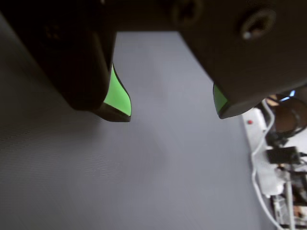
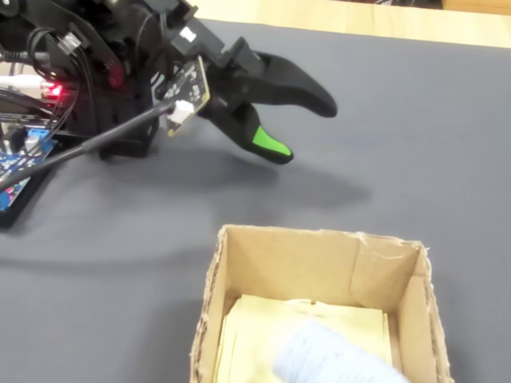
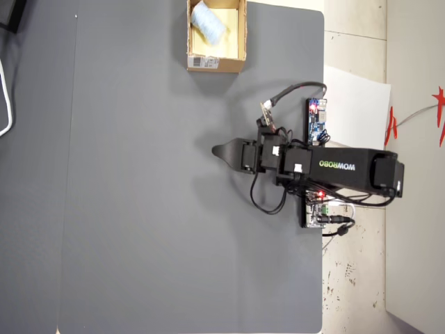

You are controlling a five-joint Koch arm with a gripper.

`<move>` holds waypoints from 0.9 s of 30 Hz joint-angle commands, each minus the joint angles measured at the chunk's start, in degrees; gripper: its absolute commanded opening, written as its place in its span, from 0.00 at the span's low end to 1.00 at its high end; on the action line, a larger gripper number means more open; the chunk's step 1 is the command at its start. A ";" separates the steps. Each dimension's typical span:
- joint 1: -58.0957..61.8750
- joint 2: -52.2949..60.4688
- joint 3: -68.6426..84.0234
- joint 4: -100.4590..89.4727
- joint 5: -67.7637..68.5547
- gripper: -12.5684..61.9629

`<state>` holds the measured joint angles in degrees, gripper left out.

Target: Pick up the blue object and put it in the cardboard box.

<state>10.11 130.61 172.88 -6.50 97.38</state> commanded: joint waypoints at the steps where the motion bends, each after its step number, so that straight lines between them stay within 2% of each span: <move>1: -0.18 5.10 0.44 -4.57 1.85 0.63; 7: -0.35 5.10 5.62 -4.48 1.76 0.63; 15: -0.70 5.10 5.80 4.31 1.58 0.63; 27: -0.62 5.10 5.71 4.22 1.58 0.63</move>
